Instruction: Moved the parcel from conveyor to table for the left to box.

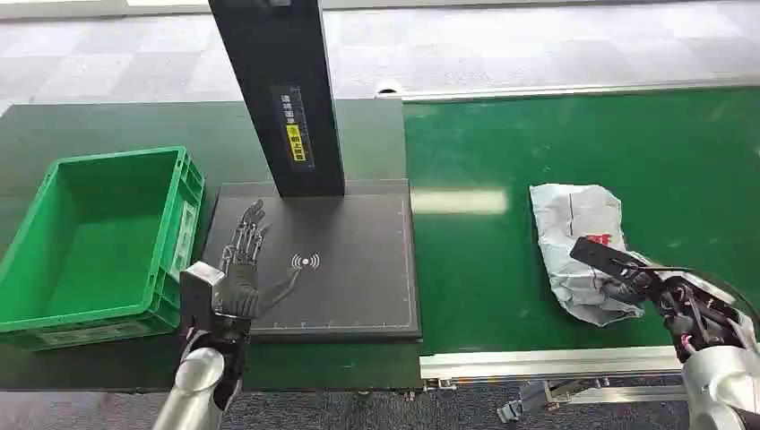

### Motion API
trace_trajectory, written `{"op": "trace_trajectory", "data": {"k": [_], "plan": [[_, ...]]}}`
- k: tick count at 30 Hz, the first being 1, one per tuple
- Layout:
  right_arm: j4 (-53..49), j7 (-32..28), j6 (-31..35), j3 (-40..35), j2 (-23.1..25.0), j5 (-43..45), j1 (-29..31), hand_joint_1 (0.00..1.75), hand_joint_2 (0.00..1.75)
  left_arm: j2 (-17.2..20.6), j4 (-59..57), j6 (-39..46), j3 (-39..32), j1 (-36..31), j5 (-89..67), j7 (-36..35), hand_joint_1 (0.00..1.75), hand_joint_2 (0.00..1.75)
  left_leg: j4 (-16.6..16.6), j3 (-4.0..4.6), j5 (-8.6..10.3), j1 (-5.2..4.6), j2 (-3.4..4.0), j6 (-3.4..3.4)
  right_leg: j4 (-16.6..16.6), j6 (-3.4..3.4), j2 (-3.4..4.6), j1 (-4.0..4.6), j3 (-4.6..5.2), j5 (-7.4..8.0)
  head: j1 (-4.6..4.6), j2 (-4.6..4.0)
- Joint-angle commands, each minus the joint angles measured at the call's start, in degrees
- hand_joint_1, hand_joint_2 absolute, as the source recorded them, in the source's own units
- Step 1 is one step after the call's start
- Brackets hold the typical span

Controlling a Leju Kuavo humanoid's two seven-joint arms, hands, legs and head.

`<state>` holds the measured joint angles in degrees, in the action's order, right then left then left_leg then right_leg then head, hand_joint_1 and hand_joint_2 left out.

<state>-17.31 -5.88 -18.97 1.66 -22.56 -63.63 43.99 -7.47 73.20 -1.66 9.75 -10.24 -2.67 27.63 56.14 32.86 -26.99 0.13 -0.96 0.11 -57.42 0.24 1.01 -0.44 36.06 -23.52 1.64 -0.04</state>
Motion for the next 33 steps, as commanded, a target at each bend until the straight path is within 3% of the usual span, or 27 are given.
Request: {"op": "trace_trajectory", "data": {"k": [1,7,8,11,17,33], "plan": [[-1.11,-1.72,1.18,-3.23,2.2,0.19,1.97,1.75,1.75,0.85,-0.72,0.09,-0.96,0.07,-0.14,-0.33,0.0,1.75,-0.08,-0.22,-0.09,-0.01,0.26,-0.04,0.06,0.0,0.11,0.0,-0.16,-0.04,0.0,0.0],[-2.38,-2.68,3.85,-3.79,2.96,1.56,2.78,1.75,1.75,0.99,-0.37,0.05,-1.6,0.22,-0.12,-0.36,0.0,1.75,-0.03,-0.1,-0.05,-0.03,0.2,-0.03,0.01,-0.01,0.11,-0.03,-0.04,-0.01,0.0,-0.02],[-3.58,-4.85,8.64,-1.85,4.13,4.7,2.88,1.75,1.75,0.8,0.71,1.23,-2.26,0.85,-0.53,-0.05,0.0,1.75,-0.06,-0.15,-0.08,-0.02,0.3,-0.04,0.04,-0.02,0.16,-0.02,-0.09,-0.01,0.0,-0.02],[-6.42,-7.59,14.62,2.71,6.35,10.88,2.49,1.75,1.75,-0.56,4.2,6.62,-4.31,2.42,-1.65,2.41,0.0,1.75,-0.08,-0.3,-0.16,-0.02,0.54,-0.08,0.04,-0.03,0.34,0.0,-0.16,-0.02,0.0,-0.02],[-7.31,-7.46,14.75,2.22,6.36,11.3,2.01,1.75,1.75,-0.6,5.5,7.05,-3.85,2.82,-1.77,2.11,0.0,1.75,-0.03,-0.08,-0.02,0.0,0.08,-0.03,0.01,0.0,0.03,0.01,-0.04,-0.02,-0.02,0.0],[-7.3,-7.46,14.74,2.15,6.27,11.41,1.94,1.75,1.75,-0.52,5.36,7.05,-3.77,2.78,-1.77,2.11,0.0,1.75,-0.05,-0.16,-0.06,0.0,0.13,-0.04,0.04,0.02,-0.01,0.01,-0.14,-0.06,0.0,-0.02]]}}
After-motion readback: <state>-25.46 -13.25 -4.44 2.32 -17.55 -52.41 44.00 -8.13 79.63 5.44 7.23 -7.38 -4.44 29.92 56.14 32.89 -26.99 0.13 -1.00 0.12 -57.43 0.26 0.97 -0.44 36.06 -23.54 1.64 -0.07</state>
